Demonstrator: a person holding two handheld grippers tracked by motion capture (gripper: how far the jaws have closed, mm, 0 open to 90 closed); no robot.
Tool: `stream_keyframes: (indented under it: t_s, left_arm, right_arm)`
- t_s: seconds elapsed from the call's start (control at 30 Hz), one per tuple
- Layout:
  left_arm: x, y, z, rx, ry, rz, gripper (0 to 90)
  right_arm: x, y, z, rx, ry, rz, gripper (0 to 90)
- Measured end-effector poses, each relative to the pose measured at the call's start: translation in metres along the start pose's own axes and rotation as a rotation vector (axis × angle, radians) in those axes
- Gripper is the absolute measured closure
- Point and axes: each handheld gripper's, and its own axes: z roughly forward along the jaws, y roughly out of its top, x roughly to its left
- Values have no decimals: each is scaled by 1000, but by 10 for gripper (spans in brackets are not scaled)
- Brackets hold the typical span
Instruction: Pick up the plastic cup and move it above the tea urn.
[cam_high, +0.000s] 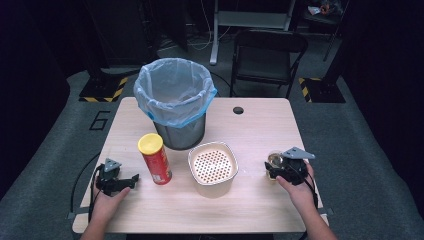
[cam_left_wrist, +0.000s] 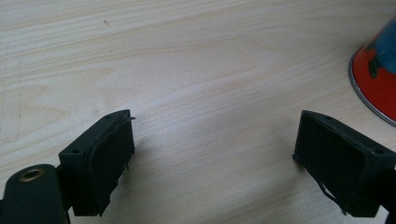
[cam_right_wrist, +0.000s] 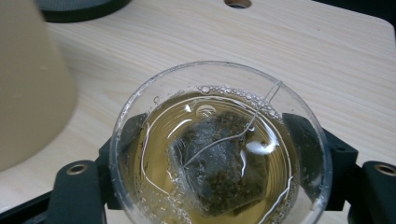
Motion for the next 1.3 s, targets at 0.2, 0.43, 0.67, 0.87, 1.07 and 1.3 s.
stream_keyframes:
  t_s: [0.2, 0.43, 0.67, 0.87, 1.07, 1.3]
  left_arm:
    - [0, 0, 0, 0, 0, 0, 115]
    - [0, 0, 0, -1, -3, -3, 114]
    - [0, 0, 0, 0, 0, 1, 114]
    - [0, 0, 0, -1, -3, -4, 115]
    - [0, 0, 0, 0, -1, 0, 115]
    - [0, 0, 0, -1, -2, -2, 114]
  right_arm:
    - [-8, -2, 12, 0, -11, 12, 263]
    - [-8, -6, 18, 9, 2, 21, 253]
    - [-7, -10, 18, -2, 9, 17, 236]
    - [-7, -10, 17, 1, 8, 16, 189]
    - [-3, -5, 14, -15, 7, 6, 131]
    - [-1, 5, 2, -47, -4, -12, 129]
